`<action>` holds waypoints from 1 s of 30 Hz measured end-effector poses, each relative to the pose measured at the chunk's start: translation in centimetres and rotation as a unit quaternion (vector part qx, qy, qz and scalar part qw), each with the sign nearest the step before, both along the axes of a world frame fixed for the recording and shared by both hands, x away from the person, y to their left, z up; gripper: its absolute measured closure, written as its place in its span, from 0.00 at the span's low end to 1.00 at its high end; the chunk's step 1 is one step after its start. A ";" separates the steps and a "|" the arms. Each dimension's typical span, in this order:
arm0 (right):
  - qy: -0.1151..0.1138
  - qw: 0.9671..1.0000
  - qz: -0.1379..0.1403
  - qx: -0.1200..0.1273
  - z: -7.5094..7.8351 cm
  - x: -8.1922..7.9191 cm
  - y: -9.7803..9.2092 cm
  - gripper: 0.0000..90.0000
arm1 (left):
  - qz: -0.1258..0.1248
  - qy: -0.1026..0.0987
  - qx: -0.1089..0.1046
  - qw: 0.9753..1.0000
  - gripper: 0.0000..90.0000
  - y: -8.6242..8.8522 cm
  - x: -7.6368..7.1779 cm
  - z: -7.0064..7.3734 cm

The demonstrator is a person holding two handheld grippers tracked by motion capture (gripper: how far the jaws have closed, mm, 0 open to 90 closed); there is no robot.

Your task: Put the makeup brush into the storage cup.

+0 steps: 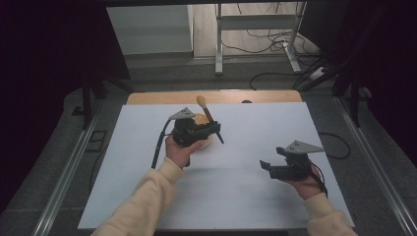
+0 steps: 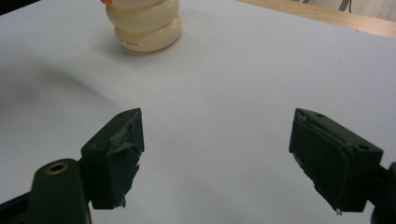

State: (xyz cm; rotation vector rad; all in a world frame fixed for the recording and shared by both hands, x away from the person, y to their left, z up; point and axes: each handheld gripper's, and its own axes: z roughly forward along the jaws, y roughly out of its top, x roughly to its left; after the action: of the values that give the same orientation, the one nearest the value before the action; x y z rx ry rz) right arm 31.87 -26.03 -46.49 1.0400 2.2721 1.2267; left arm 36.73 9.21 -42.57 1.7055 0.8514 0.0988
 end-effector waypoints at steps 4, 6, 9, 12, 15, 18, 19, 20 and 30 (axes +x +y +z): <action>0.000 1.000 -0.002 0.000 0.0 0.0 -0.1 0.20 | 0.005 -0.001 0.000 1.000 0.88 0.4 0.3 0.3; 0.000 1.000 -0.001 0.000 0.1 0.0 -0.1 0.20 | 0.008 0.005 -0.005 1.000 0.88 0.7 0.5 0.4; -0.001 1.000 -0.002 0.001 0.1 0.0 -0.1 0.20 | 0.013 0.002 -0.002 1.000 0.88 0.9 0.7 0.5; 0.000 1.000 -0.002 0.001 0.1 0.0 -0.1 0.20 | 0.018 0.001 -0.001 1.000 0.88 1.1 1.0 0.8; 0.001 1.000 -0.003 0.001 0.1 0.0 -0.1 0.20 | 0.024 0.002 0.000 1.000 0.88 1.4 1.3 0.9; 0.001 1.000 -0.003 0.001 0.1 0.0 -0.1 0.20 | 0.031 0.002 0.002 1.000 0.88 1.7 1.6 1.0; 0.001 1.000 -0.003 0.001 0.1 0.0 -0.1 0.20 | 0.033 0.002 0.004 0.999 0.88 1.8 1.7 1.1; 0.001 1.000 -0.004 0.001 0.1 0.0 -0.1 0.20 | 0.035 0.003 0.004 0.999 0.88 1.9 1.8 1.1; 0.002 1.000 -0.005 0.002 0.1 0.0 -0.2 0.20 | 0.055 0.002 0.008 0.998 0.88 3.0 2.4 1.6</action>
State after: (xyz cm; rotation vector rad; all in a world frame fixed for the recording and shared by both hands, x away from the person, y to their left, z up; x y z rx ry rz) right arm 31.88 -26.21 -46.40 1.0539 2.2659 1.2259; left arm 39.17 12.19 -41.01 1.6731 0.9502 0.1780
